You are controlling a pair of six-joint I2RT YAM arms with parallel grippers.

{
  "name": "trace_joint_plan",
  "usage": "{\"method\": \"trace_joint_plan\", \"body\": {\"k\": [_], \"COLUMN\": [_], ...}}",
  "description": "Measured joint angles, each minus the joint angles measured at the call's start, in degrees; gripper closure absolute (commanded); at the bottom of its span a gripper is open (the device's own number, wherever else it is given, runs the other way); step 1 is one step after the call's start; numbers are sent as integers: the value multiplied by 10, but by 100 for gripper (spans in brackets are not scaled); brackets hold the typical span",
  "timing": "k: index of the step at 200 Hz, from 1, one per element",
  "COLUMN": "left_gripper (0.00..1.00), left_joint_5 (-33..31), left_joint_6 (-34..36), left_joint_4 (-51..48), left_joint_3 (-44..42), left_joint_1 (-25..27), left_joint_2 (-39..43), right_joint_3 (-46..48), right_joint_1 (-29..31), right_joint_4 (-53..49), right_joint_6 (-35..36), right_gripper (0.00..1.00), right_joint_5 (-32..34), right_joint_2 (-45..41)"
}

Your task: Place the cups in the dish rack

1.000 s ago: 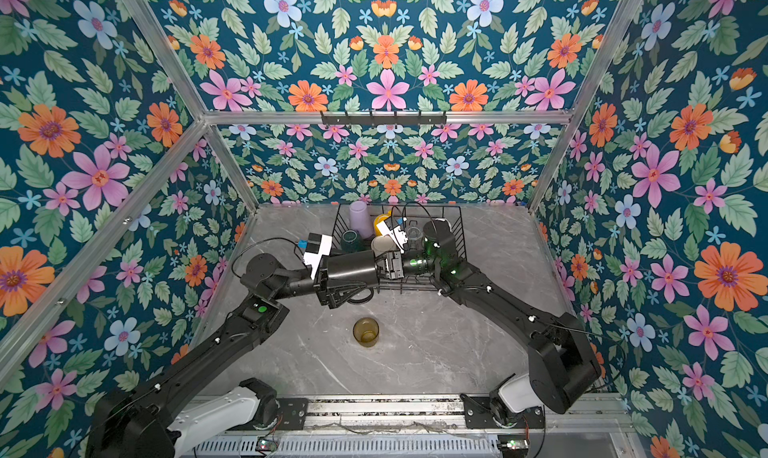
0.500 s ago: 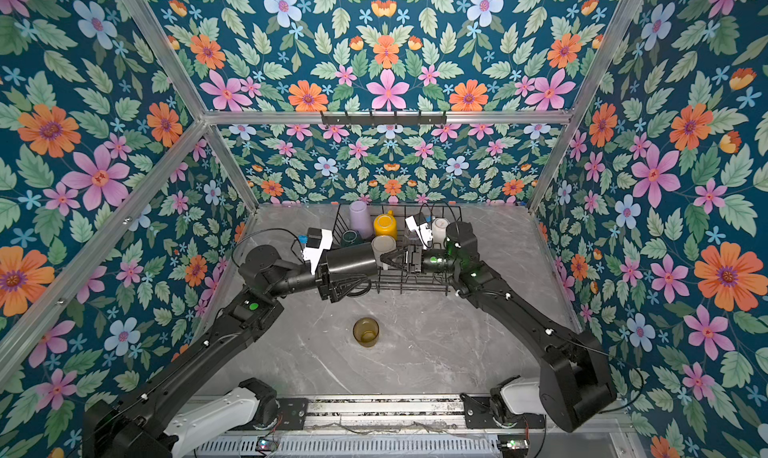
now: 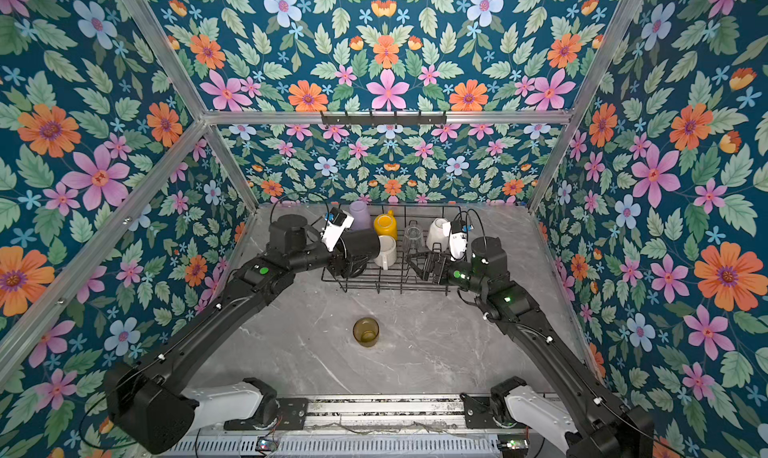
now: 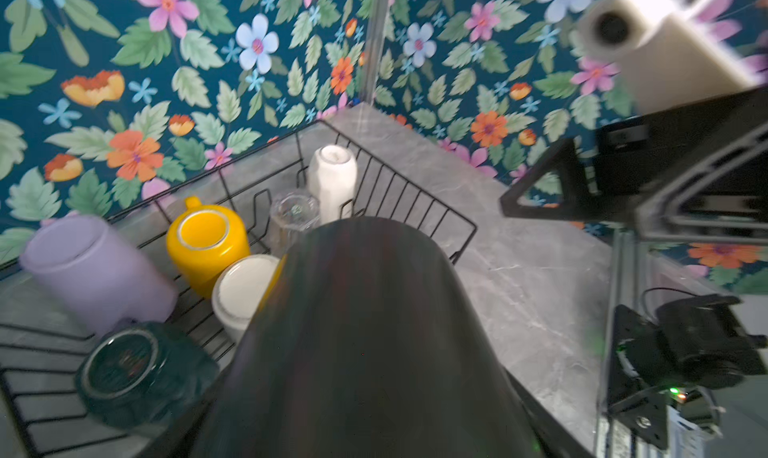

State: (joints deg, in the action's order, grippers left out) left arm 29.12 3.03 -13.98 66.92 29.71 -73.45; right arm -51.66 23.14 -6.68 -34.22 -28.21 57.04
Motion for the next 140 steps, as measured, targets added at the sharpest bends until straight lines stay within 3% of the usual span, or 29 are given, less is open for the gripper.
{"method": "trace_joint_plan", "body": {"k": [56,140], "left_gripper": [100,100], "left_joint_5": [-128,-202], "left_joint_6": [46,65], "left_joint_4": [-97,-201], "left_joint_3": [73,181], "left_joint_1": [0,0], "left_joint_2": [-68,-193], "right_joint_3": [9,23], "right_joint_1": [0,-1], "right_joint_4": [-38,-51], "right_joint_6": [29,45], "right_gripper": [1,1], "right_joint_5": [44,59], "right_joint_2": [-20,-29]}}
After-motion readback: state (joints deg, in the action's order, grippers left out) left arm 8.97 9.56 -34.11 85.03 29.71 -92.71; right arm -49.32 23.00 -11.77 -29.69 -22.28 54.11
